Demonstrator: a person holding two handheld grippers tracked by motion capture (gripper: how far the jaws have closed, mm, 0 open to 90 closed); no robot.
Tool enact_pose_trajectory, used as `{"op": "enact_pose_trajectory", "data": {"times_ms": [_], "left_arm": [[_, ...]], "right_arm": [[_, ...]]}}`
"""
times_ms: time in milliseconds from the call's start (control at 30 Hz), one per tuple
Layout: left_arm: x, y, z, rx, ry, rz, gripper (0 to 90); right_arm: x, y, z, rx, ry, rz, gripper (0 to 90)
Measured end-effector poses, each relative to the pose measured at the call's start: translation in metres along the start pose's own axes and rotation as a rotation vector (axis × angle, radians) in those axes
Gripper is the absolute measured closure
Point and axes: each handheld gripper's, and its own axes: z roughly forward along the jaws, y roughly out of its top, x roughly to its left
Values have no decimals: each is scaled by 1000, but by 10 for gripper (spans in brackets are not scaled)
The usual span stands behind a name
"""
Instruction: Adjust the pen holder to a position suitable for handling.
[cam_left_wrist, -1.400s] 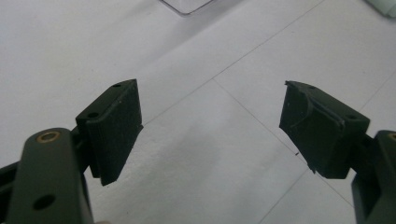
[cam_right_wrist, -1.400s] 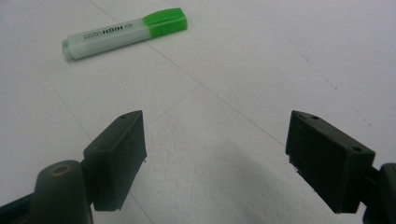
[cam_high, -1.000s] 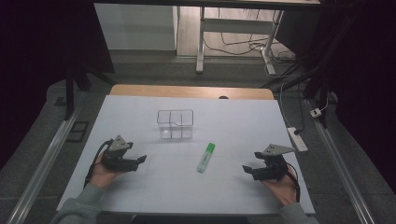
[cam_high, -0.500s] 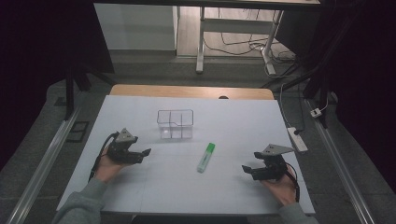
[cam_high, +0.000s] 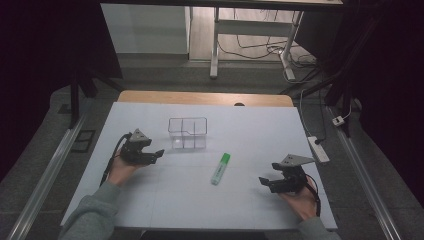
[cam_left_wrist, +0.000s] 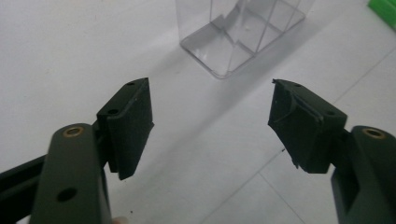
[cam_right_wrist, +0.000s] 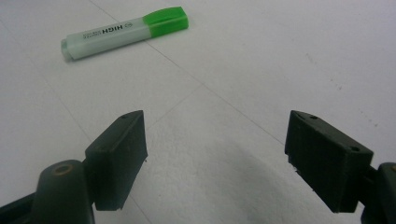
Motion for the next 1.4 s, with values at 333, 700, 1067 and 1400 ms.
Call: {"op": "enact_pose_trajectory", "data": {"times_ms": [333,700,1067,1400], "left_arm": [[9,11,12,7,8,5,385],[13,21,27,9,5,11,541],[16,25,39,4,-13,7,888],[12,28,48,12,-26,5,888]], "right_arm": [[0,0,0,2,-3,-1,202],[0,0,1,6,-3,0,203],[0,0,2,11,-3,1,204],[1,0,2,14,-5,2,203]]}}
